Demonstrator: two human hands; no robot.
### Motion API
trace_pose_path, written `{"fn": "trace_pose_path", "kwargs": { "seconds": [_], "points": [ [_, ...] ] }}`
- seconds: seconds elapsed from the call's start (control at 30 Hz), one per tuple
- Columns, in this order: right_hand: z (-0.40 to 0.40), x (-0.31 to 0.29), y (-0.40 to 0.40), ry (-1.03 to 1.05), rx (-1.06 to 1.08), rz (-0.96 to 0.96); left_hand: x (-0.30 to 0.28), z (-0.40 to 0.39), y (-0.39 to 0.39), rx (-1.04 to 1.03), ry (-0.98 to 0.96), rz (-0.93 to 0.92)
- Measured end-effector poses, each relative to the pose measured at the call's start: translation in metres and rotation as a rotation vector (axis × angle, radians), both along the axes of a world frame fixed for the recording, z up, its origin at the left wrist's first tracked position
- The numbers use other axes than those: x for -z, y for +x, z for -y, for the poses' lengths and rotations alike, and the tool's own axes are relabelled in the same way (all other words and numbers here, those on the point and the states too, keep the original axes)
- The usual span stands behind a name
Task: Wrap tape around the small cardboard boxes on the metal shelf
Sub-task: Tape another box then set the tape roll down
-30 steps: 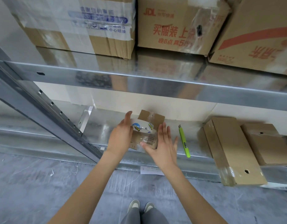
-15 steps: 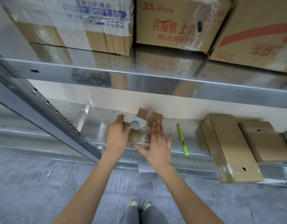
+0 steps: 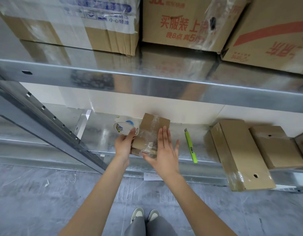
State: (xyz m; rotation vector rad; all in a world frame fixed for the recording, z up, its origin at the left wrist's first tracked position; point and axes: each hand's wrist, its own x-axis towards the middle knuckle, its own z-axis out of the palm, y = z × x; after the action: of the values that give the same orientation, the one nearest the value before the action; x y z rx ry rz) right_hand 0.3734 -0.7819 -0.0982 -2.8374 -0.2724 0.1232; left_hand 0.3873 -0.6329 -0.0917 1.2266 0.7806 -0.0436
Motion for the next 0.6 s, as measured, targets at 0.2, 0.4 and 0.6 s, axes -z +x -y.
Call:
{"fn": "trace_pose_path", "kwargs": {
  "seconds": [0.2, 0.4, 0.6],
  "points": [
    [0.0, 0.001, 0.0, -0.005, -0.012, -0.002, 0.008, -0.013, 0.009, -0.142, -0.031, 0.038],
    [0.0, 0.001, 0.001, -0.021, -0.02, -0.023, 0.025, -0.011, 0.006, -0.211, -0.233, -0.05],
    [-0.003, -0.008, -0.001, -0.023, 0.027, -0.069, 0.028, 0.0, 0.005, -0.147, -0.239, -0.003]
  ]
}}
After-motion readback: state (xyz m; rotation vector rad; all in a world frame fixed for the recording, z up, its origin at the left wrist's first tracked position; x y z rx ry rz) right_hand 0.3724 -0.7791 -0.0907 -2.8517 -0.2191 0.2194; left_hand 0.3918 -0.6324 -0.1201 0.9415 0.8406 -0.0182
